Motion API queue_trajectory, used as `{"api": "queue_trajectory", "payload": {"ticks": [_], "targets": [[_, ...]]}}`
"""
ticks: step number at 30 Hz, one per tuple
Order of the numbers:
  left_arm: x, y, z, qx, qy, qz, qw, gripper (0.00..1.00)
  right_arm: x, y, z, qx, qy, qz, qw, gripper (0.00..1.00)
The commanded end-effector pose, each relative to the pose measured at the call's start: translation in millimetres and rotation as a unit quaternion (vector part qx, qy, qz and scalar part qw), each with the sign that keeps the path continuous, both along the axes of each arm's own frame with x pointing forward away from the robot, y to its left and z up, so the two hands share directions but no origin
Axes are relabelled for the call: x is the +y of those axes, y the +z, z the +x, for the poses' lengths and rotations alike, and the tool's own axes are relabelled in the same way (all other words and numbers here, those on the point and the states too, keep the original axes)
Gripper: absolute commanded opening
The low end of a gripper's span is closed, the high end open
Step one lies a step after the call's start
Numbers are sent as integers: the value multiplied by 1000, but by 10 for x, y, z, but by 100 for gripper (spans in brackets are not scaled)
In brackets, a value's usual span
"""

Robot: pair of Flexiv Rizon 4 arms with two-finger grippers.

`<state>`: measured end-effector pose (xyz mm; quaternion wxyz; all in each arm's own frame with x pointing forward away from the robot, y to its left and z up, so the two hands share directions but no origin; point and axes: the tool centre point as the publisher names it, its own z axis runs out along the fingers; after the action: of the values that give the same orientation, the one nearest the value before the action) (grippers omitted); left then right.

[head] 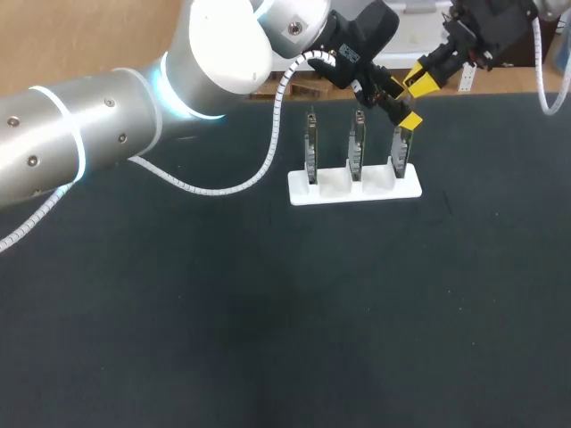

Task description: Pick up the optical module with the left hand, and insert it into the network port with the right hand.

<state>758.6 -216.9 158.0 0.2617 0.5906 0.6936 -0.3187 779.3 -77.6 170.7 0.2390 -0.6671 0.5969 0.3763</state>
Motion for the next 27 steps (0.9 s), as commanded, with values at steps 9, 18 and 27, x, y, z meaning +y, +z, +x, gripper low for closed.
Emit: {"api": "queue_trajectory", "payload": {"ticks": [9, 18, 27], "targets": [[1, 0, -9, -1, 1, 1, 1000, 100, -6, -33, -22, -11, 2, -1, 1000, 0], [1, 0, -9, -1, 1, 1, 1000, 100, -6, -4, -3, -18, -1, 5, 1000, 0], [1, 0, -9, -1, 1, 1, 1000, 100, -20, -10, -23, -21, 0, 2, 1000, 0]]}}
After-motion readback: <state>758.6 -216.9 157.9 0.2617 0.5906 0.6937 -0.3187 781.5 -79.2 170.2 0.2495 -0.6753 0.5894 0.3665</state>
